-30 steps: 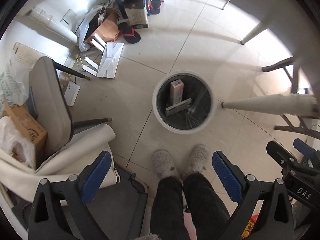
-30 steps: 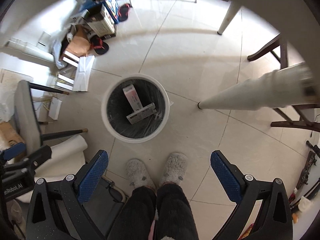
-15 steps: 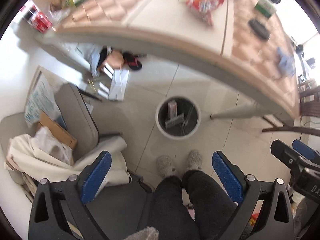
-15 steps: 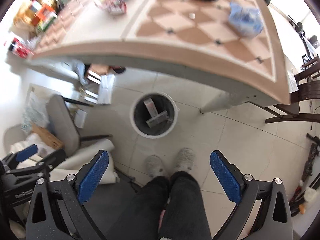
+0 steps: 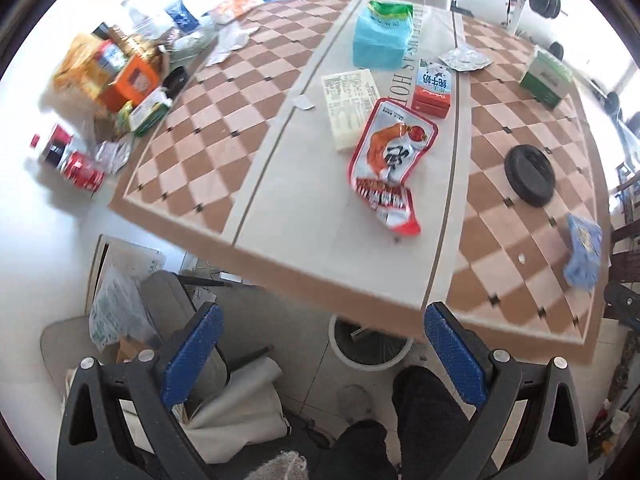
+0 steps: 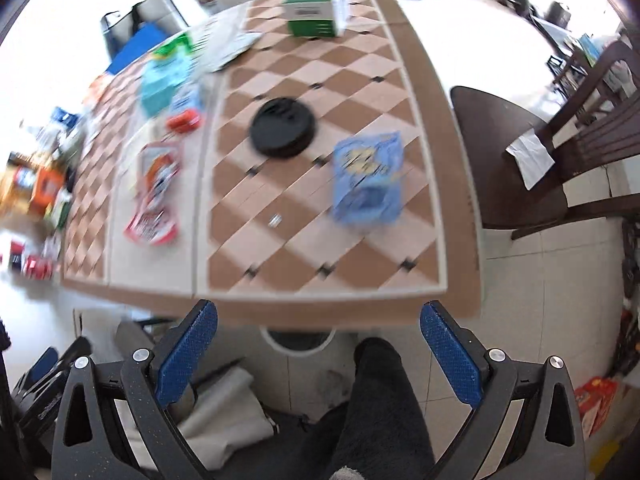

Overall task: Collect trash
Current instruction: 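Grasp the red snack wrapper with the left tool while the right tool grasps the blue bag, then carry the wrapper and blue bag to the bin and release both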

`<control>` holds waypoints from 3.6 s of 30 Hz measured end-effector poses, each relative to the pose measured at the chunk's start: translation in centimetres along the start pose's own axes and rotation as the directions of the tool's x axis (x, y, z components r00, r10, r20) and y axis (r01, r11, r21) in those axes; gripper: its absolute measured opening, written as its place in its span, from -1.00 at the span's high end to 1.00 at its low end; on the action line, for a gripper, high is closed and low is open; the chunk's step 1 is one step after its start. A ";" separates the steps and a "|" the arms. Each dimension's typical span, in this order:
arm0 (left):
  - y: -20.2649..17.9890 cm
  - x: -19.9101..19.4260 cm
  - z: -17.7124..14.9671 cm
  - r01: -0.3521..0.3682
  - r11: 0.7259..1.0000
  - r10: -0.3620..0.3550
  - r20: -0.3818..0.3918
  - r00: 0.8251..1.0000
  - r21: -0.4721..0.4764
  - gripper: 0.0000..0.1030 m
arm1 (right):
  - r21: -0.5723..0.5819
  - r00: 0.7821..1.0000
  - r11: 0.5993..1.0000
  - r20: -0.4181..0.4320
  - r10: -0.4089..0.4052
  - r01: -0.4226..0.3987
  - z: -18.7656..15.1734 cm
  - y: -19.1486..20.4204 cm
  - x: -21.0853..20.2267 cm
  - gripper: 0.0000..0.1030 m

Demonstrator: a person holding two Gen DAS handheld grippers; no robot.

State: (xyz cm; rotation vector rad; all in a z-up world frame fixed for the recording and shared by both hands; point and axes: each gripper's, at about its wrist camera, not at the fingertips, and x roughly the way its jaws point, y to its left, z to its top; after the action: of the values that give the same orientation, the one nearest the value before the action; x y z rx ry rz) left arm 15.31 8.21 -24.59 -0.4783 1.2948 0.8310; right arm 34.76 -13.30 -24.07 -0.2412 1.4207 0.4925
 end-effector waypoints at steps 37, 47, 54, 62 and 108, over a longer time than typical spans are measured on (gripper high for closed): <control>-4.7 7.9 9.8 0.180 0.984 -0.177 -0.158 0.971 0.007 0.98 | -0.063 0.993 0.998 -0.117 -0.029 0.022 9.5 1.3 10.9 0.54; -0.4 4.5 6.8 0.223 0.972 -0.229 -0.091 0.969 -0.067 1.00 | -0.062 0.997 0.997 -0.072 0.040 -0.045 7.3 2.6 7.6 0.56; 0.7 1.4 4.7 0.243 0.969 -0.244 -0.026 0.969 -0.052 1.00 | -0.085 0.994 0.992 -0.055 0.091 -0.095 5.5 3.8 5.7 0.57; 1.0 -2.0 -3.0 0.293 0.956 -0.293 0.005 0.956 -0.001 1.00 | -0.114 0.988 0.981 -0.031 0.154 -0.157 0.4 4.2 2.2 0.58; -0.3 43.3 -21.0 0.172 0.951 -0.259 -0.355 0.898 -0.257 -1.00 | -0.135 0.941 0.984 -0.332 0.064 -0.115 -16.7 2.8 53.7 -0.94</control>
State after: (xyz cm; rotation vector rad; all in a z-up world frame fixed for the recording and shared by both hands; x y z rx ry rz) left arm 4.23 4.34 -71.22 -0.9865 1.4808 0.7140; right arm 22.57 -8.53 -78.82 -0.3969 1.7251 0.6601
